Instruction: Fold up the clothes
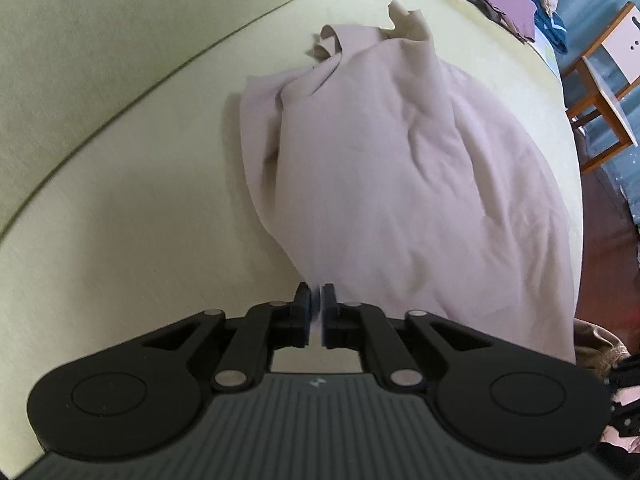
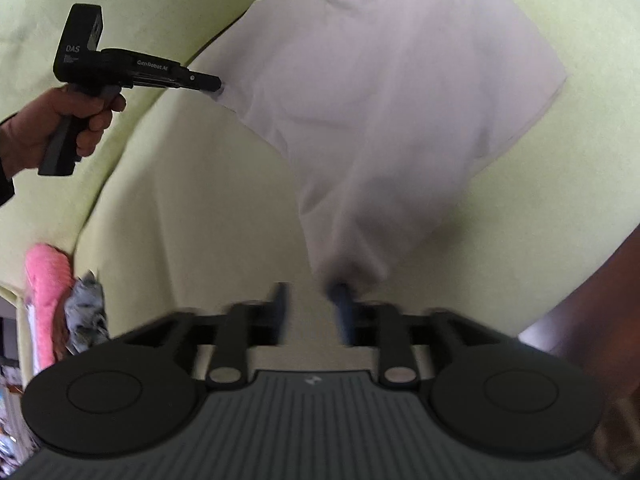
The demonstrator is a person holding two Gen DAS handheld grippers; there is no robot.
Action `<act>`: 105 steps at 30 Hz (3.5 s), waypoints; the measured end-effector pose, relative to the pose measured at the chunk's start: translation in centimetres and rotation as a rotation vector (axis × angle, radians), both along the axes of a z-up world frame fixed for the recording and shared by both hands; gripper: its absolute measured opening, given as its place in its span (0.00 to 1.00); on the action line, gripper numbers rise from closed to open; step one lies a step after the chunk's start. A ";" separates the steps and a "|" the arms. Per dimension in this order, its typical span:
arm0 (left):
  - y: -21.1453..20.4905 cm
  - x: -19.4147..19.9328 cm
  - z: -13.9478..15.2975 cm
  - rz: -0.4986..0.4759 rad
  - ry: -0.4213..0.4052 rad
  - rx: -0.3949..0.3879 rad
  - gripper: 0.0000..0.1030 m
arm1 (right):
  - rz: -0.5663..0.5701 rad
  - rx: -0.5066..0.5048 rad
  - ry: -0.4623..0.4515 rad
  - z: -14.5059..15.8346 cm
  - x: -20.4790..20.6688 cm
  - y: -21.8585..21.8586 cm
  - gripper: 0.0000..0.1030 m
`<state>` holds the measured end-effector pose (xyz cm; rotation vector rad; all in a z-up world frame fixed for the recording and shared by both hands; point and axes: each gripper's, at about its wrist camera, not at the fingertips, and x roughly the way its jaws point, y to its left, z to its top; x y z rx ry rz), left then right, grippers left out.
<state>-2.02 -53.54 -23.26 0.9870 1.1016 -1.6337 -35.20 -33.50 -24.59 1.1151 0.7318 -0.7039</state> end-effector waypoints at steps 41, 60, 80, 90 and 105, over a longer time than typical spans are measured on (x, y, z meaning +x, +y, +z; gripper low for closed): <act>-25.4 -14.8 -0.4 -0.397 -0.043 -0.012 0.02 | -0.018 -0.071 -0.109 -5.7 -10.9 -19.8 0.02; -25.0 -17.4 -2.3 -0.386 -0.042 -0.086 0.02 | 0.054 -0.398 0.251 2.2 -7.2 -14.0 0.25; -24.9 -17.0 -2.7 -0.394 -0.042 -0.080 0.02 | -0.047 -0.255 0.208 -2.1 -15.2 -18.3 0.01; -24.8 -17.8 -1.0 -0.402 0.001 -0.158 0.02 | -0.109 -0.352 0.294 0.6 -17.7 -19.9 0.00; -28.5 -25.0 -3.2 -0.408 -0.027 -0.221 0.02 | -0.231 -0.335 0.409 -0.6 -23.0 -20.9 0.00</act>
